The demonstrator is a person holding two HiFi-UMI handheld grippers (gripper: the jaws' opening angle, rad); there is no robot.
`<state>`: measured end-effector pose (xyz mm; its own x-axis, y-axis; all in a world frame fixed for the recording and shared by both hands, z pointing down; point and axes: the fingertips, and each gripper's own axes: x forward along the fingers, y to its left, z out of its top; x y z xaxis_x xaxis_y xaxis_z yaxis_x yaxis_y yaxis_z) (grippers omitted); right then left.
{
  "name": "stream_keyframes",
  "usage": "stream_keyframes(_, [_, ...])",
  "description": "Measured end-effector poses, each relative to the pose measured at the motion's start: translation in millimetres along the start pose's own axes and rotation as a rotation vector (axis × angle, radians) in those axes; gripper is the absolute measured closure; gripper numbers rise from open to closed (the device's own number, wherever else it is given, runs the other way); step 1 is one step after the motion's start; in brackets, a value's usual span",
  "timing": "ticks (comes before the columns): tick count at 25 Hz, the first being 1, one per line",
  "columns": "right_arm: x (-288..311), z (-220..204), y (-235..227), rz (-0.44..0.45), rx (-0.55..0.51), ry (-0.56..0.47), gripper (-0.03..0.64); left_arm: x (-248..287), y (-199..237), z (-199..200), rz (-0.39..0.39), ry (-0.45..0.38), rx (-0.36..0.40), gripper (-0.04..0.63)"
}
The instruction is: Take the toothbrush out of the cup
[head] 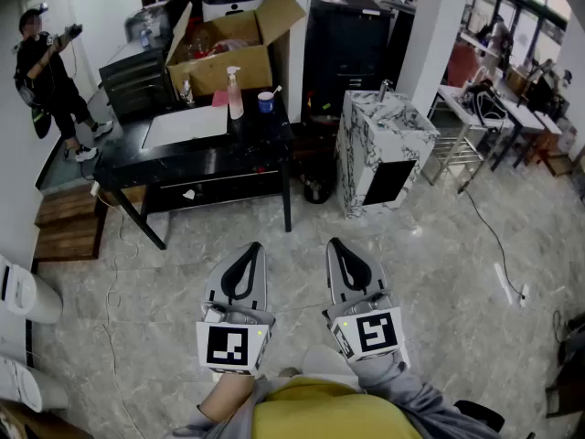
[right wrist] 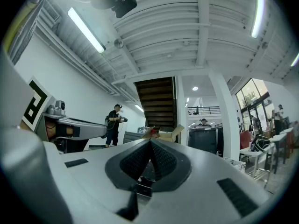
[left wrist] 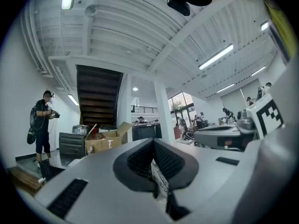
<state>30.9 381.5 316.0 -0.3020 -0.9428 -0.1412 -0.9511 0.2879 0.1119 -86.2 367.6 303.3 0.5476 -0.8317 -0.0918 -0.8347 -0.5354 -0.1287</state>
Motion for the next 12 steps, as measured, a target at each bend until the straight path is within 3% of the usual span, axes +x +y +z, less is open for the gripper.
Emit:
stream_keyframes(7, [31.3,-15.5,-9.1,0.019,0.032,-0.002,0.604,25.8,9.5,-14.6,-0.011,0.009,-0.015,0.595])
stream_keyframes(12, [83.4,-30.5,-32.1,0.04,0.027,-0.019,0.573,75.4,30.3,-24.0,0.006,-0.001,-0.02,0.595])
